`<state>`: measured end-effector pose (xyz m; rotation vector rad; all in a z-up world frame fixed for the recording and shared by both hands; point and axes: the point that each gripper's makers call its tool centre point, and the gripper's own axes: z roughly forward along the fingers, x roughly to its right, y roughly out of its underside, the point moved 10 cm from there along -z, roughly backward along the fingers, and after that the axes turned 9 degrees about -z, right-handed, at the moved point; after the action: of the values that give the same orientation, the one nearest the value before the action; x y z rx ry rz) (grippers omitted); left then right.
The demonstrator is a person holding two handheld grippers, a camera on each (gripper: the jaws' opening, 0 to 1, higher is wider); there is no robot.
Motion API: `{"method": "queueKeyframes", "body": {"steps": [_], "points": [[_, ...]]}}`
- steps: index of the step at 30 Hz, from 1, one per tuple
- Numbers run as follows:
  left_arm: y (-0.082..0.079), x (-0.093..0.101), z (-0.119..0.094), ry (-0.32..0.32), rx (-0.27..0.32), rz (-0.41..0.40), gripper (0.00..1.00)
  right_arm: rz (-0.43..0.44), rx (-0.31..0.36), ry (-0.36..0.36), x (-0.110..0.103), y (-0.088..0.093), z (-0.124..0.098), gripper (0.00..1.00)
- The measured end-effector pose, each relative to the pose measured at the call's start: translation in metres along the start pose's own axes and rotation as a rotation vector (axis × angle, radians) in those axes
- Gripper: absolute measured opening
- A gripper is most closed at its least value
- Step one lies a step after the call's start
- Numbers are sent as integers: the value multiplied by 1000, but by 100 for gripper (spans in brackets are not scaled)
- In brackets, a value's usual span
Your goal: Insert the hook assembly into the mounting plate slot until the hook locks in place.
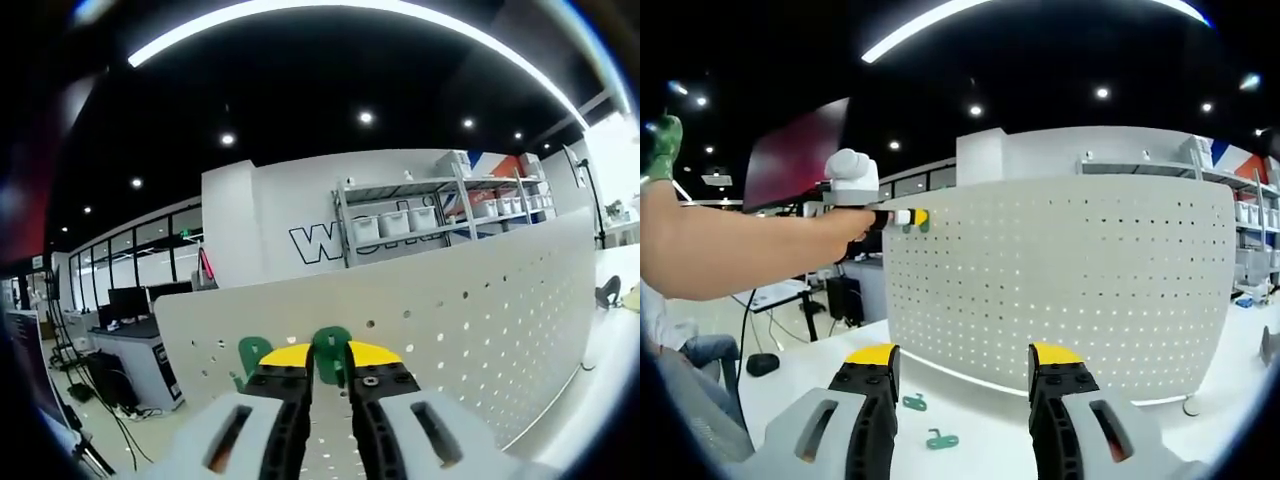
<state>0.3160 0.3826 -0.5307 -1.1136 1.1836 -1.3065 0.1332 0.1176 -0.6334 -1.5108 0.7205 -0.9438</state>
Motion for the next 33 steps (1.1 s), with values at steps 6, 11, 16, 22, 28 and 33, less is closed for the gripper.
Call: {"method": "queueKeyframes", "body": {"steps": [6,11,16,22,28,33], "points": [[0,0,-4,0,-3,-9,16,0,1,-3,-1,-1,0,53],[0,0,-8,2,1,-21,18,-2,6,-6,-3,-2,0,53],[0,1,-15,7,0,-27,20,-5,12,-8,-3,-5,0,53],[2,0,-24,12,-4,-33,21,-5,15,-13,-6,-6,-1,53],[9,3,-36,26,-13,-37,22,-8,18,-18,-8,-8,-2,53],[10,4,-49,40,-18,-35,22,-14,23,-21,-11,-11,-3,53]]}}
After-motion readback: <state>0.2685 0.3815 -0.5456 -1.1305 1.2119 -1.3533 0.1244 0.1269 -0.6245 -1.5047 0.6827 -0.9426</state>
